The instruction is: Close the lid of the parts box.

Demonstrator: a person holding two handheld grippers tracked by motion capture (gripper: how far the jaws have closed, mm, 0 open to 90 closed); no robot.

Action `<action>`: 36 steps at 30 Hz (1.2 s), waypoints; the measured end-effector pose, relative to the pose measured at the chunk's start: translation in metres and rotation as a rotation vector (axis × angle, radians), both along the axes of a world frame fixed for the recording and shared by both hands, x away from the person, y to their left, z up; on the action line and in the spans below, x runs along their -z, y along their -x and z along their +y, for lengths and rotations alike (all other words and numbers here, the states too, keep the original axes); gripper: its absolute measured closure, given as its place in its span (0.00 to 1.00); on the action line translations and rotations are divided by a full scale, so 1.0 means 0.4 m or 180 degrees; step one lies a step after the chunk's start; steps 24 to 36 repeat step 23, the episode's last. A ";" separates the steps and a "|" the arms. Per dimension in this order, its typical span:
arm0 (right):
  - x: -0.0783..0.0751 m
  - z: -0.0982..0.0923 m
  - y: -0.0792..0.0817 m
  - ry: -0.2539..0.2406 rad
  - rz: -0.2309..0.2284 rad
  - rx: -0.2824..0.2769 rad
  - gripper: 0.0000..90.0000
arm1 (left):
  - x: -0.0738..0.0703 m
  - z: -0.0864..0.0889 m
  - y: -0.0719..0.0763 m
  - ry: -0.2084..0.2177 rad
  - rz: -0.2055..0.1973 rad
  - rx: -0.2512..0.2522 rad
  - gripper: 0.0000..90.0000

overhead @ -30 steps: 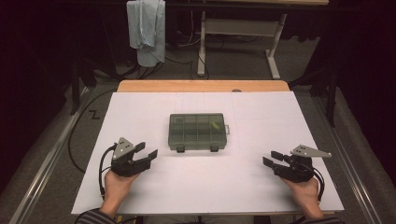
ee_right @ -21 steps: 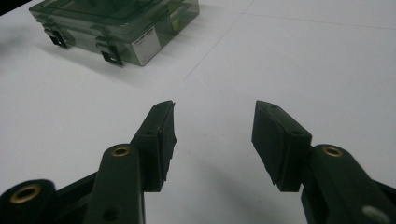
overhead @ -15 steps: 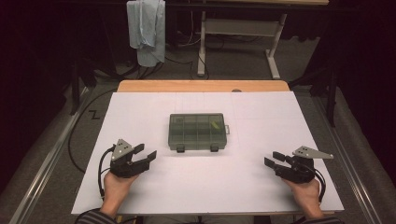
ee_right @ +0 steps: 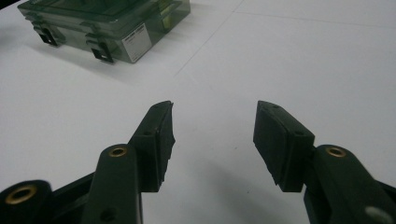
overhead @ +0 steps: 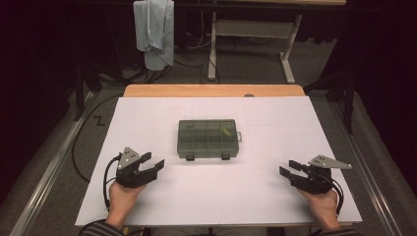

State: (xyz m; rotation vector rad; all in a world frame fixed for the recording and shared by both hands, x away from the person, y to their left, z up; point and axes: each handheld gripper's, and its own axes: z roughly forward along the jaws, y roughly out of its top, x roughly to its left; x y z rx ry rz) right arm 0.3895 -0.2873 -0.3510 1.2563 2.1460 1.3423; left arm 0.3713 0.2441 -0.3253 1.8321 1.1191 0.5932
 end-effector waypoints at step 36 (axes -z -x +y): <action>0.006 0.006 -0.006 -0.0018 0.0048 -0.0017 0.54 | 0.000 0.000 -0.004 0.0029 -0.0017 -0.0001 0.45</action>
